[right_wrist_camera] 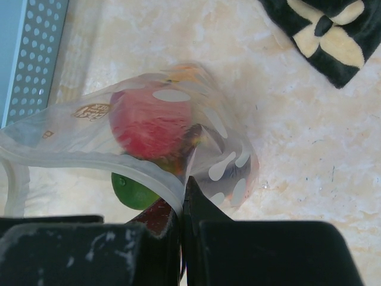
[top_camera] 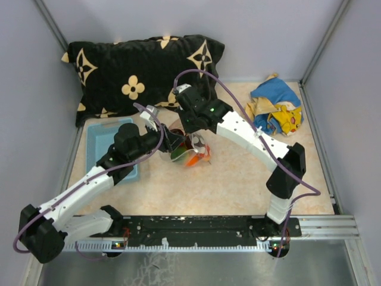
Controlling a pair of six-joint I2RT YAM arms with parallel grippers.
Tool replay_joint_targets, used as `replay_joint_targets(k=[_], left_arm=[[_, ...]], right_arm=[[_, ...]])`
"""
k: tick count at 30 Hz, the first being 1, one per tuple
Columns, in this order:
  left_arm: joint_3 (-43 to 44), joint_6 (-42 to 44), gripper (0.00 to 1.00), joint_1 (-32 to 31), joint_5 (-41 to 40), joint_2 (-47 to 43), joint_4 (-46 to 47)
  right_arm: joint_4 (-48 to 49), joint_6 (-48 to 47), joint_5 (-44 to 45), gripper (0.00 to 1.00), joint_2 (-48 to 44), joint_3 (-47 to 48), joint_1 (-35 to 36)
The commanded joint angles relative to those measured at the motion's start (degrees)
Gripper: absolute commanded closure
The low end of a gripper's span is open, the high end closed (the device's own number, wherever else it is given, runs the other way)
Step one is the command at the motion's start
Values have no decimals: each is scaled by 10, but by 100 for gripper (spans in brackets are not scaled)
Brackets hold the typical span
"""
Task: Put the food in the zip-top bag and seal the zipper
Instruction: Place the fake fruit in the zipper food storage bag.
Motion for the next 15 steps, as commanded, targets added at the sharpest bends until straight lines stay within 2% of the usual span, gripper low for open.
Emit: replay_joint_targets(k=[1, 9, 15], left_arm=[[2, 31, 44, -9, -41, 17, 29], [8, 62, 29, -10, -71, -17, -20], [29, 66, 28, -10, -72, -47, -92]], right_arm=[[13, 0, -7, 100, -3, 31, 5], [19, 2, -6, 100, -6, 25, 5], [21, 2, -9, 100, -4, 21, 6]])
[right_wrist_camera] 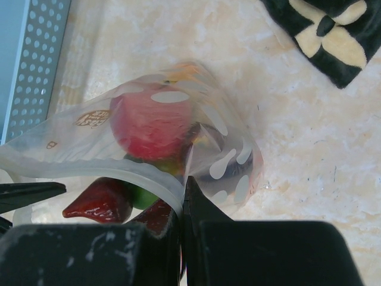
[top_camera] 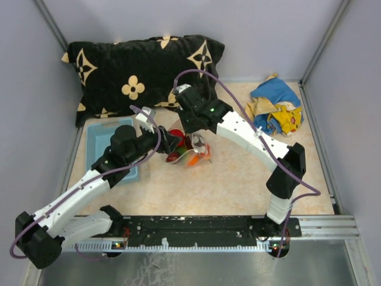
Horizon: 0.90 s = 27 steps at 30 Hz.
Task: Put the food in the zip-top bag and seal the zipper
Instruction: Place the fake fruit in the zipper food storage bag, then zip the zipper food storage bag at the center of the board.
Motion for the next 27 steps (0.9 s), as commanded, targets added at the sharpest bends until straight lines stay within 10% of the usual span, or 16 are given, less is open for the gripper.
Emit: replay_joint_targets(k=[1, 17, 27], left_arm=[[30, 16, 28, -4, -22, -36, -67], [-4, -34, 34, -4, -121, -88, -216], [0, -32, 71, -4, -110, -22, -167]], right_arm=[[20, 1, -4, 100, -5, 19, 5], [52, -6, -7, 100, -12, -11, 5], [64, -17, -12, 100, -22, -25, 5]])
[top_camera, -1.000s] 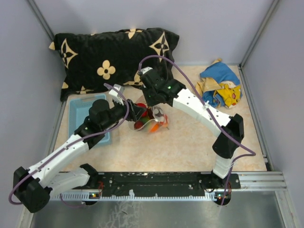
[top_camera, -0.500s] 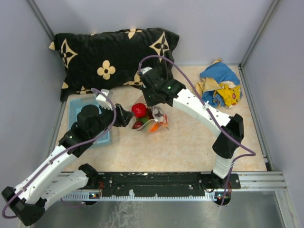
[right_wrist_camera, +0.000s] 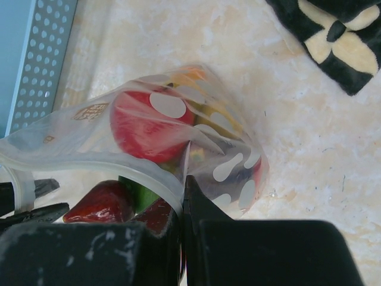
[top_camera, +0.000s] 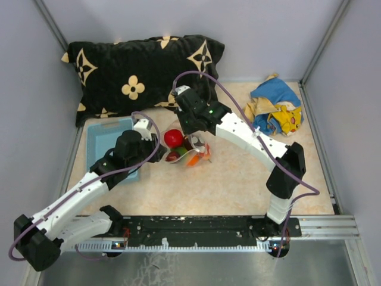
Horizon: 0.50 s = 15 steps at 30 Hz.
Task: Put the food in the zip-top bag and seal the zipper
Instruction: Zip the zipper food storage bag at the center of the board.
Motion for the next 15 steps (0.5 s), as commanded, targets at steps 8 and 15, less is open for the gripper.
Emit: replay_joint_targets(k=[8, 15], left_arm=[[54, -11, 100, -2, 4, -9, -3], [79, -16, 100, -1, -9, -23, -33]], right_arm=[[65, -50, 2, 90, -76, -41, 5], [179, -111, -27, 70, -223, -174, 5]])
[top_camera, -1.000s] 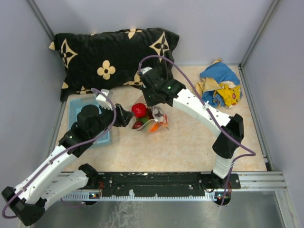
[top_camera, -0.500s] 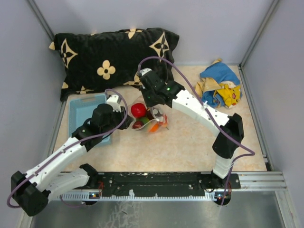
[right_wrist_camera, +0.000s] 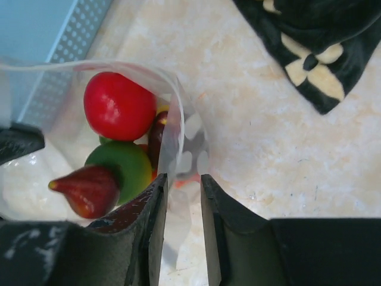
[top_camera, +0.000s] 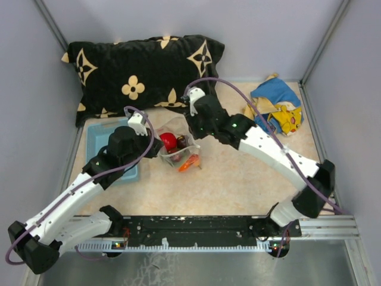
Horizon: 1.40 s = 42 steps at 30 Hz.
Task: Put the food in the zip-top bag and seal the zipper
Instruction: Zip the zipper food storage bag at the center of the board.
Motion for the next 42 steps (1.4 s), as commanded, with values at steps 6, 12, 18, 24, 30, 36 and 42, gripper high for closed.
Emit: replay_joint_targets(k=[6, 12, 18, 24, 30, 36, 42], left_arm=[[45, 1, 100, -1, -25, -13, -33], [43, 5, 100, -1, -32, -17, -43], [40, 6, 100, -1, -33, -24, -47], [39, 5, 100, -1, -30, -30, -50], [35, 7, 100, -1, -30, -38, -50], [28, 7, 100, -1, -28, -46, -49], [18, 6, 100, -1, -24, -47, -43]], right_arm=[[191, -98, -12, 62, -220, -181, 4], [330, -228, -87, 62, -345, -397, 4], [512, -247, -153, 52, -410, -546, -17], [666, -258, -233, 52, -355, -605, -27], [825, -261, -259, 53, -302, -649, -28], [936, -255, -241, 57, -254, -665, -33], [985, -253, -255, 59, -198, -656, -36]])
